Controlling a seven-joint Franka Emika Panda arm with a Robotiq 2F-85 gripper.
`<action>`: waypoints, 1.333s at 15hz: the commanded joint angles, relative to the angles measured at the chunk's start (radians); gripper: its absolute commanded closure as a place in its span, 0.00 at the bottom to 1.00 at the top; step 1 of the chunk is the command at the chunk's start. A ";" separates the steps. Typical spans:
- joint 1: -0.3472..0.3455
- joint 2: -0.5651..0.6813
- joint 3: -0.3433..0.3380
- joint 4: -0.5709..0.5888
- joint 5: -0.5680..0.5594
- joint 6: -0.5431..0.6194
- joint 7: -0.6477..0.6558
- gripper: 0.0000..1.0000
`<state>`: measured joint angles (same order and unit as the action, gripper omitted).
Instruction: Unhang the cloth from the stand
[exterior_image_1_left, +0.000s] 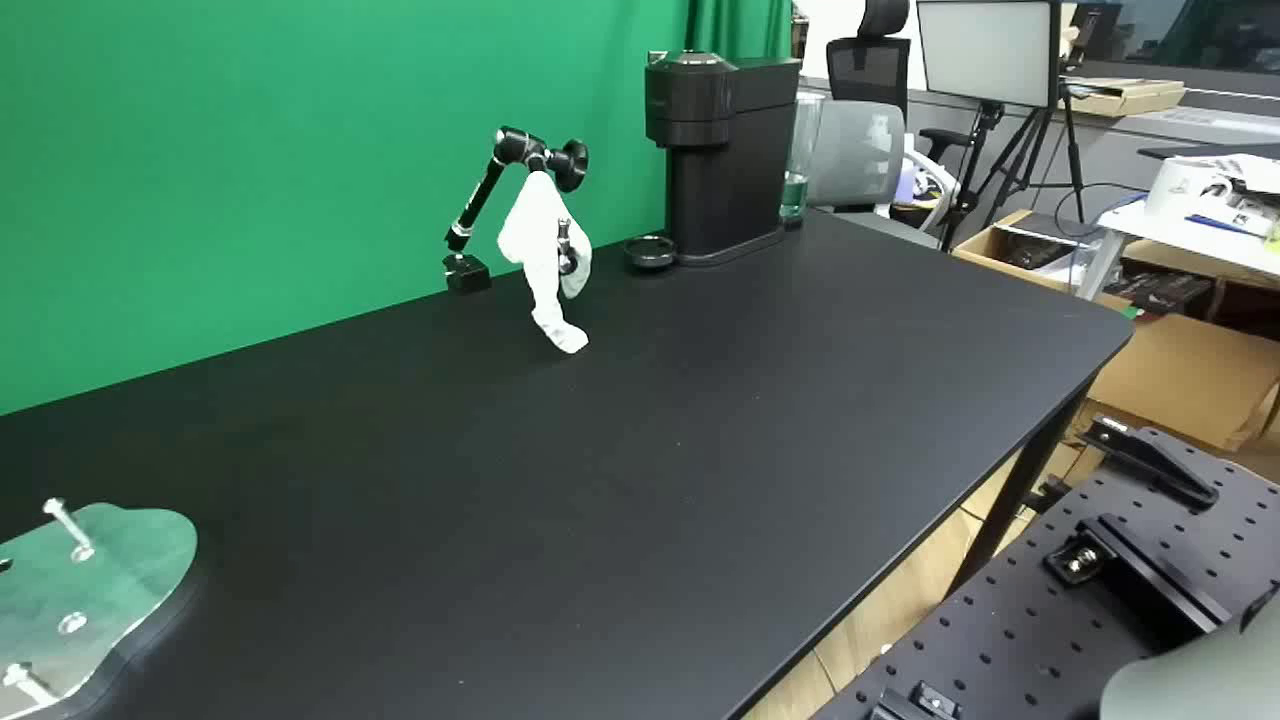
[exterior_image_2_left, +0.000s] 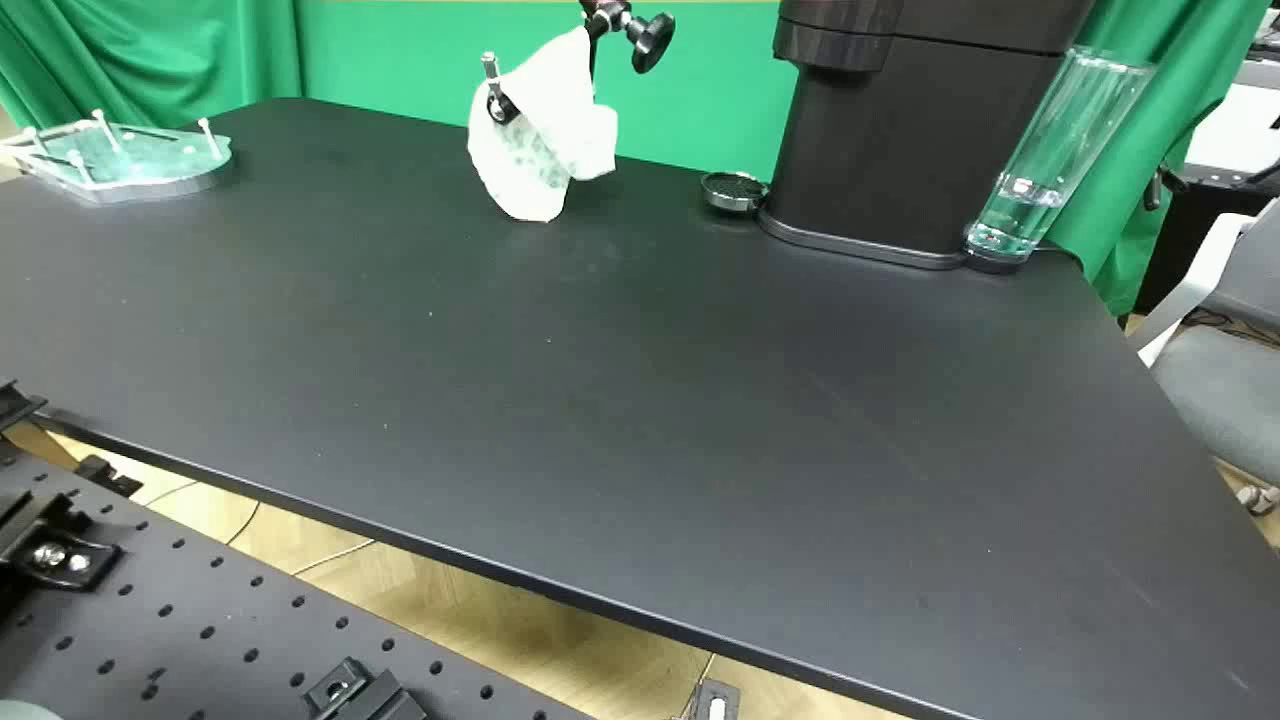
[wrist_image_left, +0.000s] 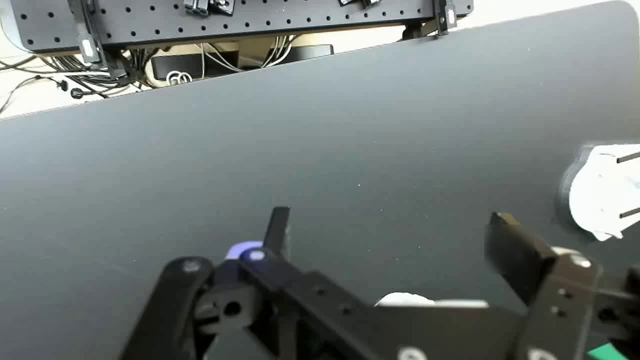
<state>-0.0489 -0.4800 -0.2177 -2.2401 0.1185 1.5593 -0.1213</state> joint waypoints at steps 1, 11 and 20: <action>-0.026 0.004 0.020 0.003 0.008 -0.003 -0.010 0.00; -0.026 0.004 0.020 0.003 0.008 -0.002 -0.010 0.00; -0.014 0.218 0.100 -0.032 -0.155 0.521 -0.045 0.00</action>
<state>-0.0721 -0.3737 -0.1400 -2.2982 -0.0004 1.9835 -0.1429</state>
